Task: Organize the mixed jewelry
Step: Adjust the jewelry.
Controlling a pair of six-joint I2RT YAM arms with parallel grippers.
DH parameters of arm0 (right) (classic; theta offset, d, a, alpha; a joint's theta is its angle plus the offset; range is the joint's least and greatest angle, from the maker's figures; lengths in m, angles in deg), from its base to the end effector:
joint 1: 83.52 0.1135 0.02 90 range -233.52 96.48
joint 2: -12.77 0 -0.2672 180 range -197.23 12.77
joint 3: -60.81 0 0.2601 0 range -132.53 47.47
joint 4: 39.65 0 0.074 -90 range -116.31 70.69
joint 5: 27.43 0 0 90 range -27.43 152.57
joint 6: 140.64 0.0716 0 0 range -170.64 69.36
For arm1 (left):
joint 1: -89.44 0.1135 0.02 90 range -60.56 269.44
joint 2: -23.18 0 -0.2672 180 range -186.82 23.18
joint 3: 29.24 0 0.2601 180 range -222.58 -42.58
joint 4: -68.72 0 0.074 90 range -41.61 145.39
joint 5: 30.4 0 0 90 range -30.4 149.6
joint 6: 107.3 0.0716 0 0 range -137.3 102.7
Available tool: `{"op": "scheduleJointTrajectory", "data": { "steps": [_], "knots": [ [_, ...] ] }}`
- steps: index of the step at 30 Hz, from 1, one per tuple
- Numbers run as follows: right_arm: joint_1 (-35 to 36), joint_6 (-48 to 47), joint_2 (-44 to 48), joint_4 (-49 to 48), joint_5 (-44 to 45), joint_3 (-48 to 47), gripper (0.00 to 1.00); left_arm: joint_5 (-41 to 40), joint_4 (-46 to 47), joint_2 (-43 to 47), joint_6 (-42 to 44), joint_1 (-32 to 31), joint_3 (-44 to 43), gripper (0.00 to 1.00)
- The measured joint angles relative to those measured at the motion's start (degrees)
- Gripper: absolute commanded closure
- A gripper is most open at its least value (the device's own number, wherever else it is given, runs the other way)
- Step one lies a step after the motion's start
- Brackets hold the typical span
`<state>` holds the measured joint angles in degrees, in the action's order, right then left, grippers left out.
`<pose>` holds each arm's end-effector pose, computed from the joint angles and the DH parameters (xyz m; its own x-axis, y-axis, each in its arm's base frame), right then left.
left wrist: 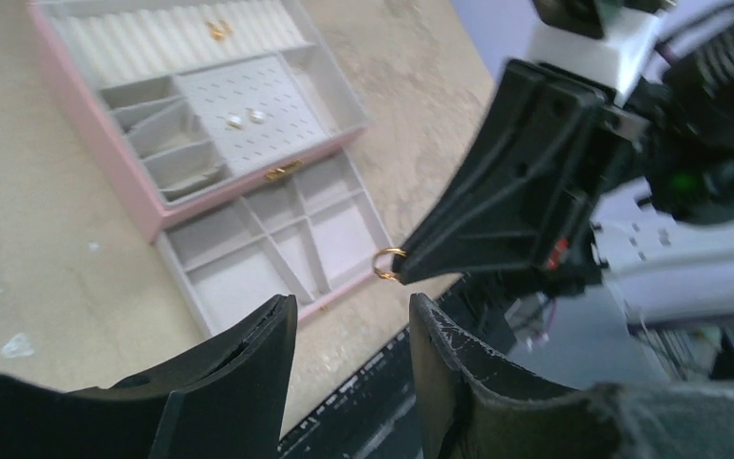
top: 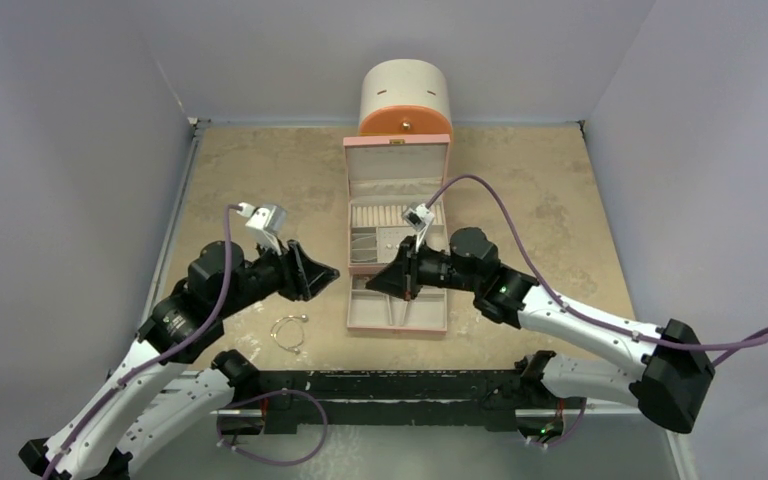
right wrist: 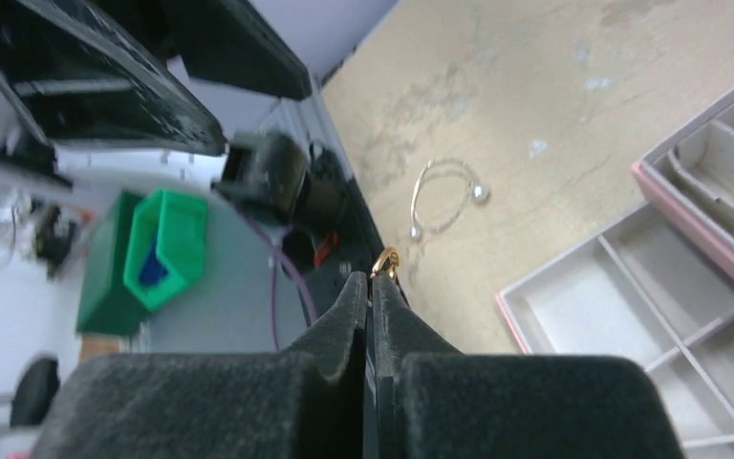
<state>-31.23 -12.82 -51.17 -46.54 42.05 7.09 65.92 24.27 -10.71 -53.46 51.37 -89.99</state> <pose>0.1633 0.2522 0.2992 -0.6136 0.1452 -0.7761 -0.7326 0.2620 0.6282 0.1279 -0.1102 0.3361 -0.6025 -0.2731 -0.7500 0.4211 0.6895 -0.5893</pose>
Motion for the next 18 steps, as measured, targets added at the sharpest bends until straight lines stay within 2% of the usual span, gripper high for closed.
{"op": "scheduleJointTrajectory", "data": {
  "steps": [6,11,13,18],
  "knots": [
    [-2.0,-8.3,0.9,6.6,-15.9,-0.7,1.00,16.3,2.5,-0.5,2.4,0.0,0.2,0.53],
    [-2.1,-11.8,0.8,8.7,-27.0,-3.0,1.00,27.7,6.9,-2.5,2.5,0.0,2.8,0.53],
    [-2.1,-12.0,0.1,7.4,-31.5,-4.1,1.00,30.8,7.8,-3.6,2.4,0.0,4.1,0.53],
    [-2.1,-11.6,-2.3,5.4,-35.3,-5.3,1.00,35.9,8.4,-5.7,2.4,0.0,6.1,0.55]
  ]
}}
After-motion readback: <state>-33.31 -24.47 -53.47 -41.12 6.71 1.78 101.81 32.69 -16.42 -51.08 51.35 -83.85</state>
